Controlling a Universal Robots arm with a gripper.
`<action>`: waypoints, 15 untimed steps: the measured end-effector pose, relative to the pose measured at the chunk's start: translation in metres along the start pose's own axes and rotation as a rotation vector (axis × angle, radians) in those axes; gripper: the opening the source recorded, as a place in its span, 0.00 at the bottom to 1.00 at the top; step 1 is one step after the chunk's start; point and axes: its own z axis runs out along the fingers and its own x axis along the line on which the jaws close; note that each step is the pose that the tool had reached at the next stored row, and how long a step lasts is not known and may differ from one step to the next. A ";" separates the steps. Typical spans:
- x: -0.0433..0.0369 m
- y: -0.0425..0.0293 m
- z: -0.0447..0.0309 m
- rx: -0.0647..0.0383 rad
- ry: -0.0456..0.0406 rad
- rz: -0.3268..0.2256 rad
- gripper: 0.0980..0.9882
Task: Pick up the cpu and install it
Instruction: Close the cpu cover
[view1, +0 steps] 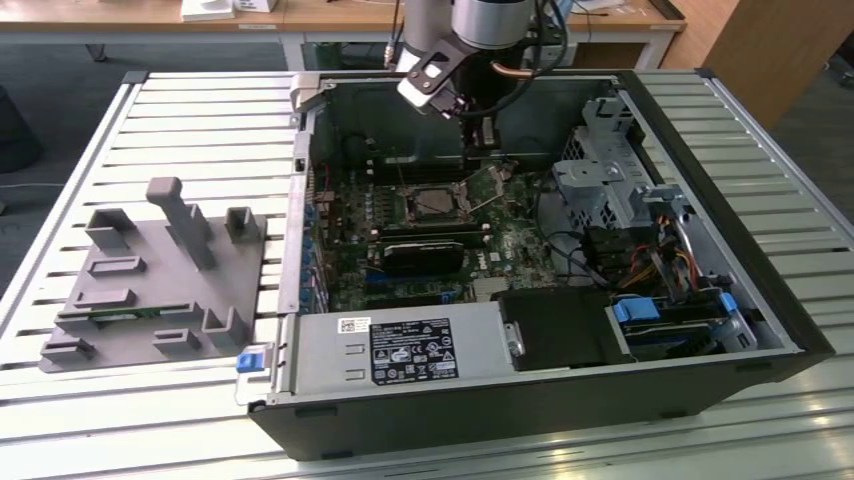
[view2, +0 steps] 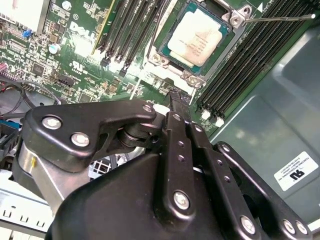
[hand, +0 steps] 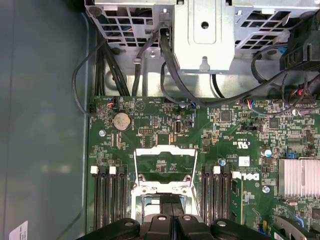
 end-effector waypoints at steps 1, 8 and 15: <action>0.0000 0.0004 0.0000 0.000 0.0000 0.000 0.01; 0.0000 0.0053 0.0002 0.000 0.0000 0.000 0.01; 0.0001 0.0155 0.0009 0.000 0.0000 0.000 0.01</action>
